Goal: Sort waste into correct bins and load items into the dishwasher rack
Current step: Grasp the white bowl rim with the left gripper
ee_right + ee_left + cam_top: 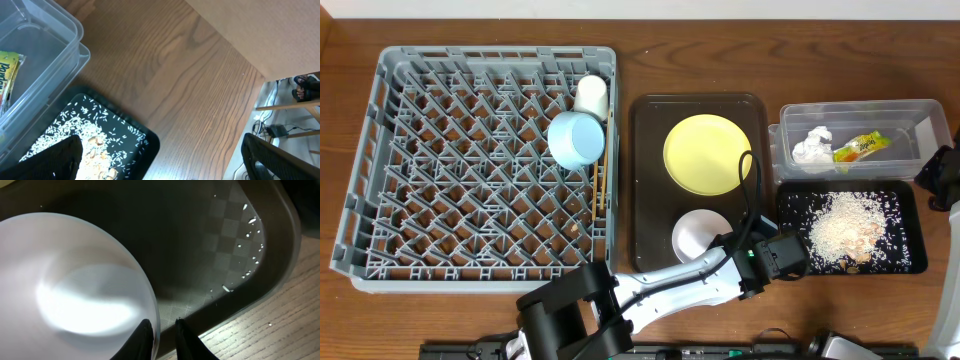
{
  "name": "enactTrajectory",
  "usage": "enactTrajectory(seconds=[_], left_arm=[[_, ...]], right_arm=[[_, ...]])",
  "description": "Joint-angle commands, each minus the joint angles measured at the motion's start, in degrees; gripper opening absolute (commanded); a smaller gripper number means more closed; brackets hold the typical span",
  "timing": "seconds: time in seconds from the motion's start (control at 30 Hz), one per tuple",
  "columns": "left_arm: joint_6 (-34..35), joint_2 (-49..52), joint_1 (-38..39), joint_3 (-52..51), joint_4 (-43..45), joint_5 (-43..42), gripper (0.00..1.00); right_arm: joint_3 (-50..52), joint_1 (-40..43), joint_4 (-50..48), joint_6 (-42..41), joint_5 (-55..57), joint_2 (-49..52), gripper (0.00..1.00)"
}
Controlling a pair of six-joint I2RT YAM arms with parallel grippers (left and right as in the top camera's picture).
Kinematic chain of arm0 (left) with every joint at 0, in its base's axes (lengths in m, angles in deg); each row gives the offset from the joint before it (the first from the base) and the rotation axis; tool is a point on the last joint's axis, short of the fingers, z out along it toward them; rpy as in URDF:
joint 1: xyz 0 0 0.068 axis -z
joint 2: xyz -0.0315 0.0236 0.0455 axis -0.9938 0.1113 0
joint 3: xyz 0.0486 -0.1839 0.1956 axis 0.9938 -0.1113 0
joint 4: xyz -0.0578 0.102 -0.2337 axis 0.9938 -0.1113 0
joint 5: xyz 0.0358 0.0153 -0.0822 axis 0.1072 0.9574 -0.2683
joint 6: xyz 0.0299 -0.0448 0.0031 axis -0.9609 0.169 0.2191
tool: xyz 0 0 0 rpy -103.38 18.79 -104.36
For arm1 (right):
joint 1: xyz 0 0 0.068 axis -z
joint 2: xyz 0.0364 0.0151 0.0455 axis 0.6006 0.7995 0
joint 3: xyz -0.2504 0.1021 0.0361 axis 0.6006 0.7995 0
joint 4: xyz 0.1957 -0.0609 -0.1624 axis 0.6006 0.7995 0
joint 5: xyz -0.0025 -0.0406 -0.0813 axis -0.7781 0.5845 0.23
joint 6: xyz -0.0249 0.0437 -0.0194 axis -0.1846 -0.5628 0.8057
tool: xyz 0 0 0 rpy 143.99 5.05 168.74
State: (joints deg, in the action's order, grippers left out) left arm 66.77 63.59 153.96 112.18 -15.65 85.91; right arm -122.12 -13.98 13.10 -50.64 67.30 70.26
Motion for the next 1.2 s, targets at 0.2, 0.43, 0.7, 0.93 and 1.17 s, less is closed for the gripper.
enactTrajectory(seconds=[0.2, 0.43, 0.7, 0.93, 1.17], left_arm=[[0.31, 0.98, 0.13, -0.61, 0.04, 1.07, 0.20], [0.31, 1.60, 0.13, -1.22, 0.07, 1.07, 0.20], [0.31, 1.90, 0.13, -1.22, 0.02, 1.07, 0.20], [0.33, 1.90, 0.13, -1.22, 0.02, 1.09, 0.19], [0.31, 1.86, 0.07, -1.20, -0.39, 1.07, 0.06]], right_arm=[[-0.76, 0.46, 0.09, 0.00, 0.85, -0.85, 0.99], [-0.76, 0.46, 0.09, 0.00, 0.85, -0.85, 0.99], [-0.76, 0.46, 0.09, 0.00, 0.85, -0.85, 0.99], [-0.76, 0.46, 0.09, 0.00, 0.85, -0.85, 0.99], [-0.76, 0.46, 0.09, 0.02, 0.85, -0.85, 0.99]])
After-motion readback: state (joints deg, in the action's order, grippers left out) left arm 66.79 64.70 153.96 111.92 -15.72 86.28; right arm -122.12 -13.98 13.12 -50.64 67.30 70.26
